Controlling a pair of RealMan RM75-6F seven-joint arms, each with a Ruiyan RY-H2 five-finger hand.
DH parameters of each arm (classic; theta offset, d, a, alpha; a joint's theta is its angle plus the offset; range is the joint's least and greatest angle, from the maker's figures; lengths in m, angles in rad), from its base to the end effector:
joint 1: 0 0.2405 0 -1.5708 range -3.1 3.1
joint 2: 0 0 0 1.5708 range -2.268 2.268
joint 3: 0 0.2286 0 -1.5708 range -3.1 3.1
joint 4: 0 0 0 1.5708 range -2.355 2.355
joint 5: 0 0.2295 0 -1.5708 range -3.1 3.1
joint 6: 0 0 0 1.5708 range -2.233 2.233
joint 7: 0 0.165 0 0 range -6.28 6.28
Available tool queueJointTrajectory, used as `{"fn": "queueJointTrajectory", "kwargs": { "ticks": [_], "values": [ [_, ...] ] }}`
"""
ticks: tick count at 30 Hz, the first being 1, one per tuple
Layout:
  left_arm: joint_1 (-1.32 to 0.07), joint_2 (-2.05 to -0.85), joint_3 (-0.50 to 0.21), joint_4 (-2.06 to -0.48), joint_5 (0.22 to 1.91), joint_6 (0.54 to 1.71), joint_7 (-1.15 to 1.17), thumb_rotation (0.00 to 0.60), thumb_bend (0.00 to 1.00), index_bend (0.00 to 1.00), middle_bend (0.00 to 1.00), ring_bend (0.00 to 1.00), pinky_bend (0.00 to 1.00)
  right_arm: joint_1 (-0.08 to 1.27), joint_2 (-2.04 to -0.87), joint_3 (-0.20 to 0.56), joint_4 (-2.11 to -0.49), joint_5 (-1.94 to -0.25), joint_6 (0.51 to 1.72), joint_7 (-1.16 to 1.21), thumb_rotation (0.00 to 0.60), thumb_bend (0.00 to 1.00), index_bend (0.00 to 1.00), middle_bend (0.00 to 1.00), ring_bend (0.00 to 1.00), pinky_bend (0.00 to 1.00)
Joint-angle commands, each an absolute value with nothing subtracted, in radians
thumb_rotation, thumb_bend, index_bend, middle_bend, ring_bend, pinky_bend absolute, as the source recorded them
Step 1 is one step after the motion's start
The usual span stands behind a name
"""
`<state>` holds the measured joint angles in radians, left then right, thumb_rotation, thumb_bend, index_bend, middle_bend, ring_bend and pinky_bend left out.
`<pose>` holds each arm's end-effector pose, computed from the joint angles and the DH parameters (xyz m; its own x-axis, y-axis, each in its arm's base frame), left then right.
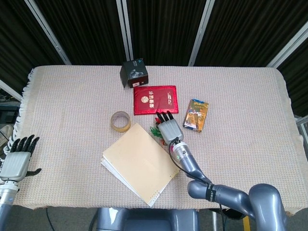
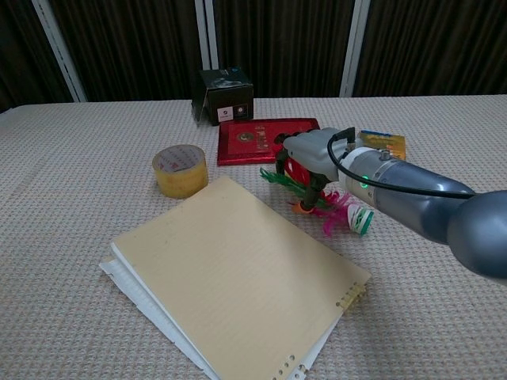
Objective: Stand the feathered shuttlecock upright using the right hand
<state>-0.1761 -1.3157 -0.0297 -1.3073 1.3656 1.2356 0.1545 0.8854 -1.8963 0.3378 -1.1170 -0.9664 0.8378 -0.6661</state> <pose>-0.3542 0.2259 0.0720 0.5867 0.2240 0.7782 0.7949 0.0246 -0.6063 -0.0740 -0.3849 -0.1144 0.5927 -0.2168 0.7757 -0.7831 -0.3804 0.4920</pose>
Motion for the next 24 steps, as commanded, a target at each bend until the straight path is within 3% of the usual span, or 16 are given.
{"fn": "queueJointTrajectory", "kwargs": {
  "ticks": [1,9,24],
  "values": [
    [-0.176,-1.315,-0.03,-1.307,1.363,1.234,0.153,0.6,0.01,0.0,0.0,0.0,0.0,0.889,-1.902,0.324,-1.092,-0.973,0.83,-0.638,0.6,0.25,0.49,0.0,0.0,0.0],
    [-0.181,-1.312,-0.022,-1.31,1.372,1.227,0.138,0.6,0.02,0.0,0.0,0.0,0.0,0.858,-1.87,0.294,-1.156,-1.016,0.915,-0.618,0.6,0.29,0.68,0.02,0.0,0.0],
    [-0.181,-1.297,0.002,-1.329,1.41,1.235,0.113,0.6,0.02,0.0,0.0,0.0,0.0,0.744,-1.673,0.262,-1.504,-1.032,1.138,-0.72,0.6,0.3,0.68,0.04,0.0,0.0]
  ]
}}
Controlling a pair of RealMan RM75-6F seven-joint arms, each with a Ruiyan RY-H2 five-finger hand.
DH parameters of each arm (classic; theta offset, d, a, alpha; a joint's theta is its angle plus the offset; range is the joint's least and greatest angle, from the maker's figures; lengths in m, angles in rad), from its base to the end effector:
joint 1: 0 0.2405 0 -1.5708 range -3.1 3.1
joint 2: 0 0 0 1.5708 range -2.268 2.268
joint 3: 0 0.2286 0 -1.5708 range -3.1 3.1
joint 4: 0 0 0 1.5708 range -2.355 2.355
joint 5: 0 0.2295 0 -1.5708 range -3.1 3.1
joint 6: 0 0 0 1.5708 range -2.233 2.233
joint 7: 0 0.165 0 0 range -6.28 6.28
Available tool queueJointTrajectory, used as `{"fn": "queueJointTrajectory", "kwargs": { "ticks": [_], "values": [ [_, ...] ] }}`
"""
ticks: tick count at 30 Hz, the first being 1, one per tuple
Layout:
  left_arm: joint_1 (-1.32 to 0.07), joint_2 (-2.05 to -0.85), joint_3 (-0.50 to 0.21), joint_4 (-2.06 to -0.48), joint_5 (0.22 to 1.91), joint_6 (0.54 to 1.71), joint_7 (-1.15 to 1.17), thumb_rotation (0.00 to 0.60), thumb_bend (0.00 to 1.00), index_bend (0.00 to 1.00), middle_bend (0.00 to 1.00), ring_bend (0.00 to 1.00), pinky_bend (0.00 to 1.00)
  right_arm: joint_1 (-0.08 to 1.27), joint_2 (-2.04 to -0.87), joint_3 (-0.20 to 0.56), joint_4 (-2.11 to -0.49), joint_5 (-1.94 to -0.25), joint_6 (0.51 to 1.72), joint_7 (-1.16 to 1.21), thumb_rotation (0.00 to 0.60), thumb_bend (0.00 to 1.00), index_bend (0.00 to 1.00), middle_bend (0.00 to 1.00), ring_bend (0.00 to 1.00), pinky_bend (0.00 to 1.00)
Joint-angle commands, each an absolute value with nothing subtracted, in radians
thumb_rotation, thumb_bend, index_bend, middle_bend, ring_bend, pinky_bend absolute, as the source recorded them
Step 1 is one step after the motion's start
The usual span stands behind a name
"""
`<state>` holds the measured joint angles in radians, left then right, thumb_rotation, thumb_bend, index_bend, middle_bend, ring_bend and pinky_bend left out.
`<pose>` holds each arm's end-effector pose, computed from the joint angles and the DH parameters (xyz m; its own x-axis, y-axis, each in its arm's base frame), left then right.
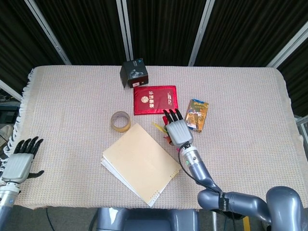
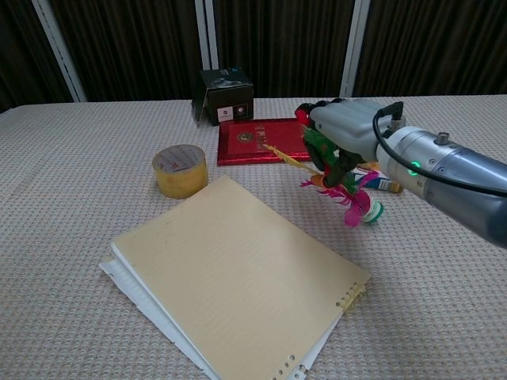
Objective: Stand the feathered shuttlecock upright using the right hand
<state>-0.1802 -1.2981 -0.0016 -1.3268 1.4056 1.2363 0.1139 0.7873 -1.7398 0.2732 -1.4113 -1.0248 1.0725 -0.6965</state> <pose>-0.3487 0.2202 0.0683 0.5670 0.2413 0.7876 0.8142 -0.0191 -0.5803 -0.0749 -0.3560 -0.0634 0.5547 -0.0925 0.8269 -0.7955 -0.3504 0.4944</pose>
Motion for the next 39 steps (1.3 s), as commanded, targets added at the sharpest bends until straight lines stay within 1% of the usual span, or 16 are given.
{"fn": "queueJointTrajectory", "kwargs": {
  "ticks": [1,7,12,15,17,19,21,24,26,28,31,33,36,39],
  "values": [
    [-0.181,-1.297,0.004,-1.329,1.413,1.235,0.112,0.6,0.02,0.0,0.0,0.0,0.0,0.732,-1.656,0.259,-1.53,-1.037,1.155,-0.721,0.6,0.3,0.67,0.04,0.0,0.0],
    [-0.181,-1.293,0.017,-1.341,1.433,1.239,0.109,0.6,0.02,0.0,0.0,0.0,0.0,0.653,-1.531,0.233,-1.69,-1.085,1.265,-0.715,0.6,0.3,0.65,0.03,0.0,0.0],
    [-0.178,-1.289,0.027,-1.355,1.453,1.253,0.111,0.6,0.02,0.0,0.0,0.0,0.0,0.604,-1.455,0.215,-1.765,-1.112,1.309,-0.688,0.6,0.3,0.63,0.02,0.0,0.0],
    [-0.176,-1.285,0.033,-1.368,1.466,1.265,0.114,0.6,0.02,0.0,0.0,0.0,0.0,0.583,-1.42,0.204,-1.797,-1.126,1.324,-0.673,0.6,0.29,0.59,0.02,0.0,0.0],
    [-0.174,-1.281,0.036,-1.377,1.475,1.273,0.115,0.6,0.02,0.0,0.0,0.0,0.0,0.567,-1.394,0.195,-1.819,-1.143,1.341,-0.667,0.6,0.29,0.54,0.01,0.0,0.0],
    [-0.172,-1.277,0.037,-1.383,1.482,1.281,0.112,0.6,0.02,0.0,0.0,0.0,0.0,0.548,-1.368,0.186,-1.843,-1.163,1.364,-0.665,0.6,0.28,0.44,0.0,0.0,0.0],
    [-0.169,-1.273,0.038,-1.386,1.486,1.289,0.109,0.6,0.02,0.0,0.0,0.0,0.0,0.516,-1.327,0.173,-1.886,-1.191,1.404,-0.653,0.6,0.23,0.27,0.0,0.0,0.0],
    [-0.167,-1.268,0.039,-1.389,1.492,1.298,0.1,0.6,0.02,0.0,0.0,0.0,0.0,0.461,-1.243,0.149,-1.961,-1.224,1.461,-0.647,0.6,0.14,0.09,0.0,0.0,0.0],
    [-0.165,-1.266,0.037,-1.391,1.493,1.305,0.097,0.6,0.02,0.0,0.0,0.0,0.0,0.431,-1.2,0.138,-1.985,-1.236,1.494,-0.651,0.6,0.13,0.04,0.0,0.0,0.0],
    [-0.162,-1.263,0.034,-1.393,1.498,1.32,0.09,0.6,0.02,0.0,0.0,0.0,0.0,0.373,-1.131,0.114,-2.017,-1.256,1.548,-0.624,0.6,0.12,0.01,0.0,0.0,0.0],
    [-0.155,-1.267,0.029,-1.388,1.514,1.355,0.079,0.6,0.02,0.0,0.0,0.0,0.0,0.299,-1.064,0.073,-2.009,-1.282,1.592,-0.542,0.6,0.12,0.0,0.0,0.0,0.0],
    [-0.146,-1.276,0.024,-1.379,1.539,1.401,0.066,0.6,0.02,0.0,0.0,0.0,0.0,0.244,-1.042,0.033,-1.956,-1.312,1.619,-0.46,0.6,0.13,0.0,0.0,0.0,0.0],
    [-0.132,-1.292,0.021,-1.364,1.581,1.473,0.047,0.6,0.03,0.0,0.0,0.0,0.0,0.176,-1.039,-0.02,-1.868,-1.349,1.65,-0.385,0.6,0.12,0.0,0.0,0.0,0.0],
    [-0.116,-1.308,0.026,-1.342,1.621,1.534,0.041,0.6,0.03,0.0,0.0,0.0,0.0,0.112,-1.072,-0.055,-1.76,-1.371,1.684,-0.314,0.6,0.12,0.01,0.0,0.0,0.0]
  ]
}}
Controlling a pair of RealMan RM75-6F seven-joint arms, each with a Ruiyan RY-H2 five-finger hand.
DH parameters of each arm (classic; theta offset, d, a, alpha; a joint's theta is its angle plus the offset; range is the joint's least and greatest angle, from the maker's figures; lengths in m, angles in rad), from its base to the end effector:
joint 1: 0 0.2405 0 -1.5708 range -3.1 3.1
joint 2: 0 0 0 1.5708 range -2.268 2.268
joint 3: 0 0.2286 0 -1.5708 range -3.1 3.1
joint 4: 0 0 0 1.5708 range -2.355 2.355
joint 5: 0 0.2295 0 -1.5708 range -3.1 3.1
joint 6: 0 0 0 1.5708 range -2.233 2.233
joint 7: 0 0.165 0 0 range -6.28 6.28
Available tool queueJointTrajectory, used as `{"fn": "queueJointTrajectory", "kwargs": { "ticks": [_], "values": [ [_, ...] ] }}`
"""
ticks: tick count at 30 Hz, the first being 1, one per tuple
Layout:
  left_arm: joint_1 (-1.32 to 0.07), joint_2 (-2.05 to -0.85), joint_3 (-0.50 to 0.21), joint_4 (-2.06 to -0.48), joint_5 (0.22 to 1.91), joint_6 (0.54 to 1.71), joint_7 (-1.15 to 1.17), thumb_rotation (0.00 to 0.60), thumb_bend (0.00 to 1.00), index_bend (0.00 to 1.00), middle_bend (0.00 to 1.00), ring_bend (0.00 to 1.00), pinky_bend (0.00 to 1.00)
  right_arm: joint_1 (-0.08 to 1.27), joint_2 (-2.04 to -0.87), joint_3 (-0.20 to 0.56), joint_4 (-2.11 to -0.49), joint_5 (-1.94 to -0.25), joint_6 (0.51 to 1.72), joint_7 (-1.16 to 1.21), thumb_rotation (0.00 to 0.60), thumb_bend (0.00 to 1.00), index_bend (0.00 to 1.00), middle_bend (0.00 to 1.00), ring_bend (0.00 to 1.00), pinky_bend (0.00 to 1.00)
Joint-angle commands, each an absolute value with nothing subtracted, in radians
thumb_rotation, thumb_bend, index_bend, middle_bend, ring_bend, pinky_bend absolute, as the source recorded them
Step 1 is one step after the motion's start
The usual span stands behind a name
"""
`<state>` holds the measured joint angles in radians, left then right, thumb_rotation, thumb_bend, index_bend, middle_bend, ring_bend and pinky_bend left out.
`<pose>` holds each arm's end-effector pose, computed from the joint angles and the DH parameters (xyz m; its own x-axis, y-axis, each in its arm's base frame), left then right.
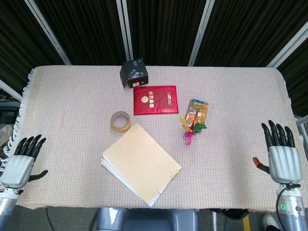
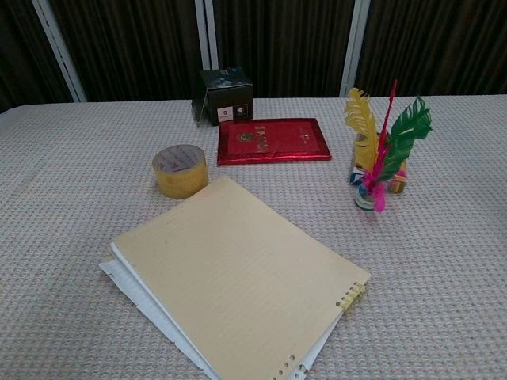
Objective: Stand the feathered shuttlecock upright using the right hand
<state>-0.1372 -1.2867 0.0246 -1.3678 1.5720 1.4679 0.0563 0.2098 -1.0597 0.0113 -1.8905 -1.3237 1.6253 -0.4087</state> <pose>-0.3109 0.2026 0.0829 0.5263 0.0546 0.8485 0.8463 -0.1303 -0.5165 -0.2401 -0.2170 0.1451 0.5603 0.0810 0.8243 -0.8281 0.0757 0.5554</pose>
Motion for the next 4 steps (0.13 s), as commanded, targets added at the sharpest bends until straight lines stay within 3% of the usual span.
{"fn": "queueJointTrajectory", "kwargs": {
  "ticks": [1,4],
  "values": [
    [-0.113,-1.311,0.028,-1.338,1.628,1.545,0.04,0.6,0.03,0.0,0.0,0.0,0.0,0.097,-1.082,-0.06,-1.736,-1.37,1.691,-0.293,0.6,0.12,0.01,0.0,0.0,0.0],
    [-0.105,-1.32,0.035,-1.327,1.643,1.561,0.046,0.6,0.03,0.0,0.0,0.0,0.0,0.061,-1.111,-0.063,-1.669,-1.363,1.701,-0.222,0.6,0.13,0.03,0.0,0.0,0.0]
  ]
}}
